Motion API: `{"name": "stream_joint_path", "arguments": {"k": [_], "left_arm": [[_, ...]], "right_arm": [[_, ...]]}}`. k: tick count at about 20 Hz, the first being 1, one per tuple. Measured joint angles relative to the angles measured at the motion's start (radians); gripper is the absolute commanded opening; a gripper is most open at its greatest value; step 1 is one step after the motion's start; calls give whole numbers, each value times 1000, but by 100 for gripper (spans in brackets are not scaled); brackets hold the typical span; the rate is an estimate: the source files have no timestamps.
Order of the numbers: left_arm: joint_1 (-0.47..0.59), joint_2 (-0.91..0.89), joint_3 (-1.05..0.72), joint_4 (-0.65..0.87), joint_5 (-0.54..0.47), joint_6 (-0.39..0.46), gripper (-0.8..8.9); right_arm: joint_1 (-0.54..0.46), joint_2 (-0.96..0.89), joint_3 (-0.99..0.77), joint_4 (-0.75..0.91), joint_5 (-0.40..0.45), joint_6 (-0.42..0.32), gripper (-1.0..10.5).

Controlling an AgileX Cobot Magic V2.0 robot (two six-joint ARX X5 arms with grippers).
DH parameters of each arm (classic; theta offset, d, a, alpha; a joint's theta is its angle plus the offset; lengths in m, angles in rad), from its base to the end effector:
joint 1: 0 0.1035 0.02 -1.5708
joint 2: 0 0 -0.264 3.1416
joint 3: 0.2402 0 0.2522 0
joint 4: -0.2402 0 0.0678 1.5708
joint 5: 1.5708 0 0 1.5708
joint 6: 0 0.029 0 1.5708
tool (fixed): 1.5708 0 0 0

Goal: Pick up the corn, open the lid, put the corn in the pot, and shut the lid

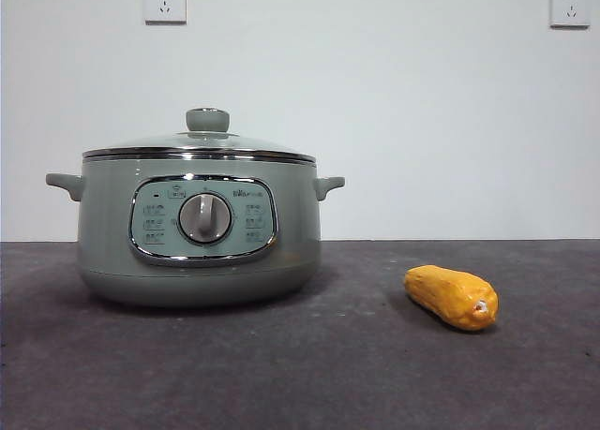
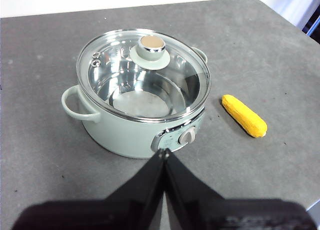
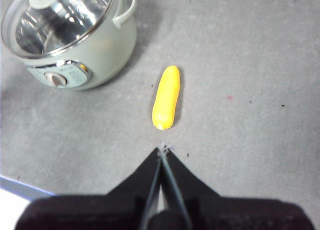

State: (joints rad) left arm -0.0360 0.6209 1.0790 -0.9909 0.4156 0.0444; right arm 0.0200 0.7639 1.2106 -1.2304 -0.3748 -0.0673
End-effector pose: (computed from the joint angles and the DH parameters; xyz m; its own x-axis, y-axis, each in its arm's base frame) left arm 0.0792 -0.0146 0.3713 0.7730 -0.4318 -0.4647 0.4026 0.9001 -0.1666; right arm 0.0913 0.0124 0.3791 0.6517 0.3792 -0.6569 -0.3247 0.9222 0.2102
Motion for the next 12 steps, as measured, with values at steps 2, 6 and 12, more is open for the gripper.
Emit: {"name": "stream_joint_path", "arguments": {"k": [2, 6, 12], "left_arm": [[0, 3, 0, -9, 7, 0, 78], [0, 8, 0, -13, 61, 1, 692], [0, 48, 0, -12, 85, 1, 691]], "right_arm": [[0, 9, 6, -3, 0, -5, 150], [0, 10, 7, -3, 0, -8, 661], [0, 57, 8, -3, -96, -8, 659]]}}
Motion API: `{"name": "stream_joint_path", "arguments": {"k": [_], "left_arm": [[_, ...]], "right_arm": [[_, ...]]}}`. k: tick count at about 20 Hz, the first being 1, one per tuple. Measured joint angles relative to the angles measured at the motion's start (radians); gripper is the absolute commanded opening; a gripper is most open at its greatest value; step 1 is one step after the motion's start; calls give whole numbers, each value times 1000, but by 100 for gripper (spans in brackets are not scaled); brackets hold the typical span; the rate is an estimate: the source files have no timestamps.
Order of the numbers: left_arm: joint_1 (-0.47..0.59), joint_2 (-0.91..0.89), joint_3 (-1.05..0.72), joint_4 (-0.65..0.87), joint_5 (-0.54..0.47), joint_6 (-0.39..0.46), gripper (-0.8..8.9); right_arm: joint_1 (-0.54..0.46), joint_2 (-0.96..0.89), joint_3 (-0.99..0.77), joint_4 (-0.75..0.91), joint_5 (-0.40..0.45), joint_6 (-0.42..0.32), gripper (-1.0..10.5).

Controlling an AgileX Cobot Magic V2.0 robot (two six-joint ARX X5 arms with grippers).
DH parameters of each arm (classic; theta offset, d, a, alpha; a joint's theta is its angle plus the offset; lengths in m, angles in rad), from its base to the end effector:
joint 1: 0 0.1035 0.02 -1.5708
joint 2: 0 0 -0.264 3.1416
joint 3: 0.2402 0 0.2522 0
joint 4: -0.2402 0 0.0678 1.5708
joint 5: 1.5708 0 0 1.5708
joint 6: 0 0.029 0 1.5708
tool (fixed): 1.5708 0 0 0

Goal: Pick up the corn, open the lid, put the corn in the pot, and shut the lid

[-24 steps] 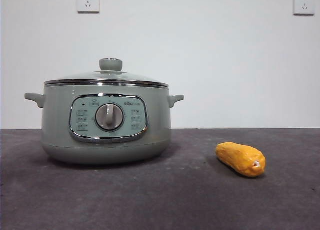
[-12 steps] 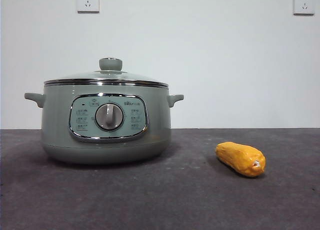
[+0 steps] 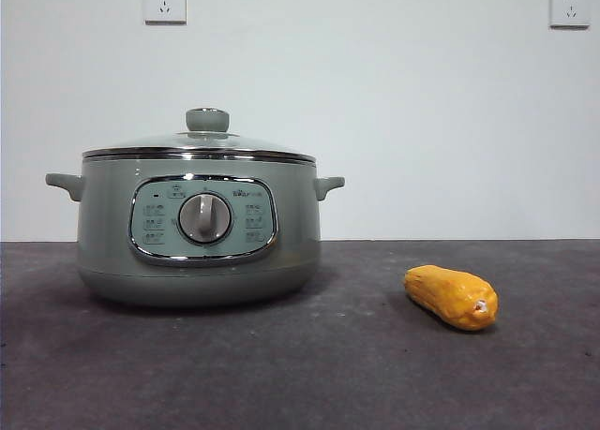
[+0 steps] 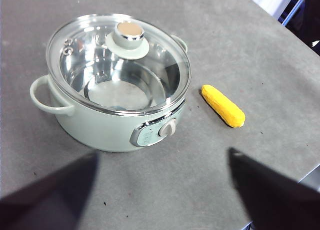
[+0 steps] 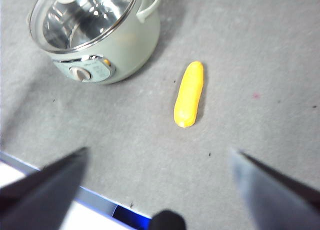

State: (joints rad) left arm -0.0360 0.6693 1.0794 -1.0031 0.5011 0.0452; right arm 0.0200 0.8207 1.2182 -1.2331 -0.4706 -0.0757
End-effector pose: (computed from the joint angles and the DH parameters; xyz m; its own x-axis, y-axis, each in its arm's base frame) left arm 0.0904 -0.0172 0.3679 0.7096 -0.5063 -0.4901 0.4545 0.8604 -0.2307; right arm 0.1052 0.0153 0.3773 0.5886 0.4653 -0.6611 -0.3770 0.8814 0.2846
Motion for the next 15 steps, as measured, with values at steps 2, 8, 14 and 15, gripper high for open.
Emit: {"name": "stream_joint_path", "arguments": {"k": [2, 8, 14, 15], "left_arm": [[0, 7, 0, 3, 0, 6, 691], [-3, 28, 0, 47, 47, 4, 691], [-3, 55, 0, 47, 52, 4, 691], [-3, 62, 0, 47, 52, 4, 691]], "right_arm": [[3, 43, 1, 12, -2, 2, 658], [122, 306, 4, 143, 41, 27, 657], [284, 640, 5, 363, 189, 87, 656], [306, 695, 5, 406, 220, 100, 656]]}}
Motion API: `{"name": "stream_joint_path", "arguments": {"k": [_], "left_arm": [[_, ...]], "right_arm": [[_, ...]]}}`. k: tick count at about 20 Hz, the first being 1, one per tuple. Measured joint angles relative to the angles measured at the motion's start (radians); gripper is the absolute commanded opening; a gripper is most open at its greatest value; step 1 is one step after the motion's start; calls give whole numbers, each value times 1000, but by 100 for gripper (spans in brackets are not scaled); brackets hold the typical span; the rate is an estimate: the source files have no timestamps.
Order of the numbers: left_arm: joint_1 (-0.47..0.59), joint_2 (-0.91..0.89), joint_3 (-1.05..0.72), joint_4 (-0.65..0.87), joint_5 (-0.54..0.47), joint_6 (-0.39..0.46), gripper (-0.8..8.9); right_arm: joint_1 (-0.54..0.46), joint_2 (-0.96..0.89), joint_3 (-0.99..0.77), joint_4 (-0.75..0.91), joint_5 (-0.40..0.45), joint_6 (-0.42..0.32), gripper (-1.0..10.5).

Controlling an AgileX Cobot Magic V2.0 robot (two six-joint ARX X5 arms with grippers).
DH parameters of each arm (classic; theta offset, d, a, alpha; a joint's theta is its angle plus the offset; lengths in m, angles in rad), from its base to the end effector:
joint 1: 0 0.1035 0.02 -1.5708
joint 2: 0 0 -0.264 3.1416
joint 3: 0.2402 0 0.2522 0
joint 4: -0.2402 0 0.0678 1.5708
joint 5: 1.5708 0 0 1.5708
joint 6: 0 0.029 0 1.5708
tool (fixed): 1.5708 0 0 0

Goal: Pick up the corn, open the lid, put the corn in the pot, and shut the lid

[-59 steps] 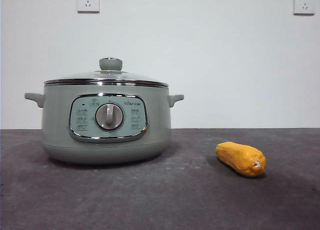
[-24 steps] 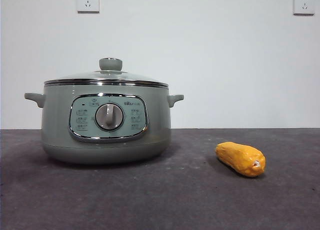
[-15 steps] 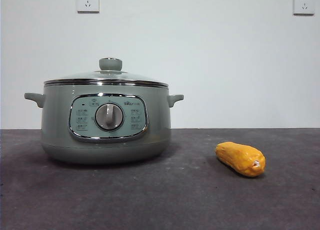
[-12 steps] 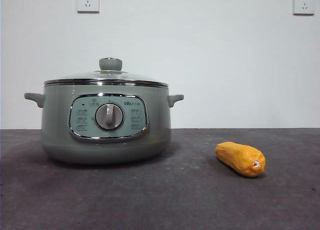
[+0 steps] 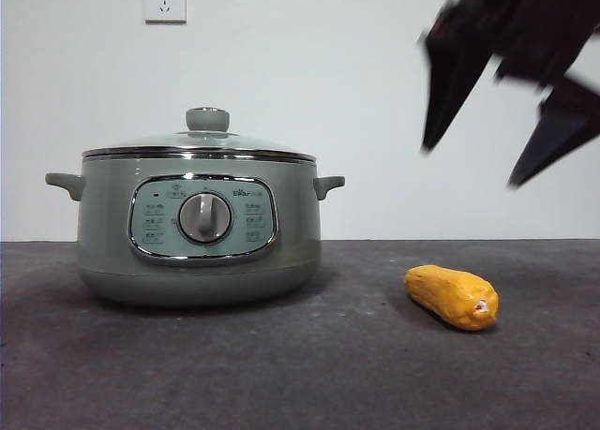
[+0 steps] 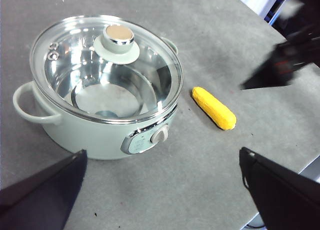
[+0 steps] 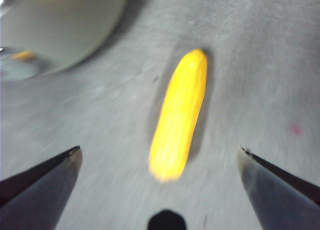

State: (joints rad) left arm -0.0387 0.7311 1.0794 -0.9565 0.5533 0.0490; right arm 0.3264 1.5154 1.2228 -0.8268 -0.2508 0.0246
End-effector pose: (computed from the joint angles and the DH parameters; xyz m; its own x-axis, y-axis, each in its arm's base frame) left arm 0.1085 -0.0195 0.3669 0.6774 -0.5521 -0.4861 0.4913 0.8314 -0.2597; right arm 0.2810 0.1027 0.2676 0.3207 0.3706 -0.8717 -0.3920 0.8897 0.2340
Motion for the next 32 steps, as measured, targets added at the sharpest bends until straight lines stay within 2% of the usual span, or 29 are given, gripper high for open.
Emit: {"name": "stream_joint_path", "arguments": {"k": [4, 9, 11, 14, 17, 18, 20, 22, 28, 30, 32], "left_arm": [[0, 26, 0, 0, 0, 0, 691], [0, 46, 0, 0, 0, 0, 691], [0, 46, 0, 2, 0, 0, 691], [0, 48, 0, 5, 0, 0, 691], [0, 54, 0, 7, 0, 0, 691], [0, 55, 0, 7, 0, 0, 691], [0, 57, 0, 7, 0, 0, 691], [0, 58, 0, 8, 0, 0, 691], [-24, 108, 0, 92, -1, 0, 688], [-48, 154, 3, 151, -8, 0, 688], [-81, 225, 40, 197, -59, -2, 688]], "right_arm": [[54, 149, 0, 124, 84, 32, 590], [72, 254, 0, 190, 136, 54, 587], [72, 286, 0, 206, 140, 65, 460], [72, 319, 0, 227, 142, 70, 396], [73, 322, 0, 231, 142, 73, 119], [72, 322, 0, 231, 142, 73, 84], [73, 322, 0, 231, 138, 73, 84], [73, 322, 0, 230, 136, 73, -21], [73, 289, 0, 177, 130, 69, -16], [73, 203, 0, 151, 130, 57, -16], [73, 82, 0, 130, 130, 46, -16]]}}
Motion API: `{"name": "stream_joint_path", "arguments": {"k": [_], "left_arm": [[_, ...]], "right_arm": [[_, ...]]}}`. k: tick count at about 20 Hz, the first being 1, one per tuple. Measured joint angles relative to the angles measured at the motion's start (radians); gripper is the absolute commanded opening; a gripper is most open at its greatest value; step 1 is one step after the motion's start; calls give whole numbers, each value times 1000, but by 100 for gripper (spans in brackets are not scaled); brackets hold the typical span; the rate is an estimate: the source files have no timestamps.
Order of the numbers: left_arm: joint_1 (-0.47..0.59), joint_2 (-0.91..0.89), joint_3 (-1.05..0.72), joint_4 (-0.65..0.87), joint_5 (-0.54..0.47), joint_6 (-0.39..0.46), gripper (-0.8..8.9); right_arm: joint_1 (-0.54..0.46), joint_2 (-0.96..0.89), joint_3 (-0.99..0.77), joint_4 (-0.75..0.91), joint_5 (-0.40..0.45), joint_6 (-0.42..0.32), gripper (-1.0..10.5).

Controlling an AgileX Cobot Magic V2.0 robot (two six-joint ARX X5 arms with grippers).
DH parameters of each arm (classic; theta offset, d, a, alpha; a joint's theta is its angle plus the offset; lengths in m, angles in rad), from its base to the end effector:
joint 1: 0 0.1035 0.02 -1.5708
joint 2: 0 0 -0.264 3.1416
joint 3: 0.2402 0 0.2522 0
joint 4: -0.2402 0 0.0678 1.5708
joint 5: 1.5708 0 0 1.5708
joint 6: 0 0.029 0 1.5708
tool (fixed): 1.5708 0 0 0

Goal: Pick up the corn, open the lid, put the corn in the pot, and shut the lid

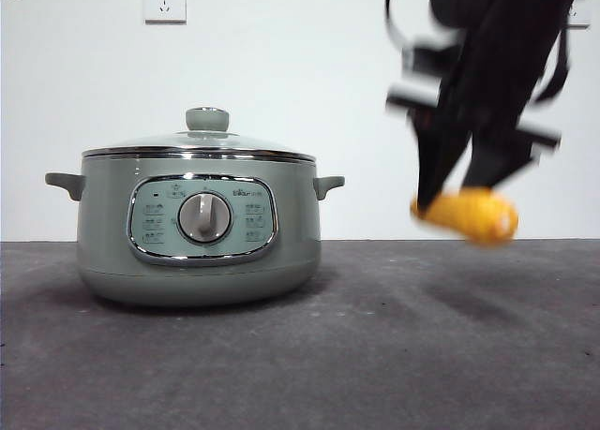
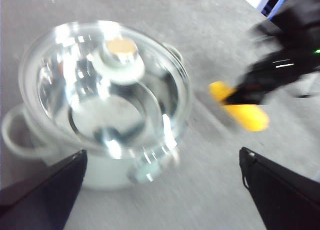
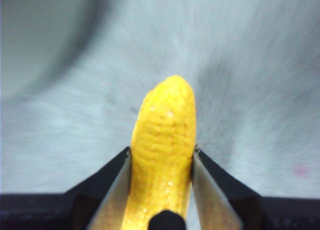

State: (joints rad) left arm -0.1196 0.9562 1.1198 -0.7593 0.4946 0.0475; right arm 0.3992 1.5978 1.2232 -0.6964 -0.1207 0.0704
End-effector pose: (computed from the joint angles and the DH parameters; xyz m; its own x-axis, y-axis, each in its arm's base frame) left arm 0.1740 -0.0348 0.3659 0.6667 -0.5582 -0.4938 0.5210 0.8229 -0.2267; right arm 0.2966 0.1289 0.2488 0.3916 0.2959 -0.8713 -0.3810 0.9140 0.1391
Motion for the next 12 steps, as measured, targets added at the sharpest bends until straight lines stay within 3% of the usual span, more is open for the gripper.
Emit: {"name": "stream_joint_path", "arguments": {"k": [6, 12], "left_arm": [[-124, 286, 229, 52, -168, 15, 687], [-217, 552, 381, 83, -290, 57, 687]], "right_arm": [[0, -350, 1, -56, 0, -11, -16], [0, -527, 2, -159, 0, -11, -16]]}}
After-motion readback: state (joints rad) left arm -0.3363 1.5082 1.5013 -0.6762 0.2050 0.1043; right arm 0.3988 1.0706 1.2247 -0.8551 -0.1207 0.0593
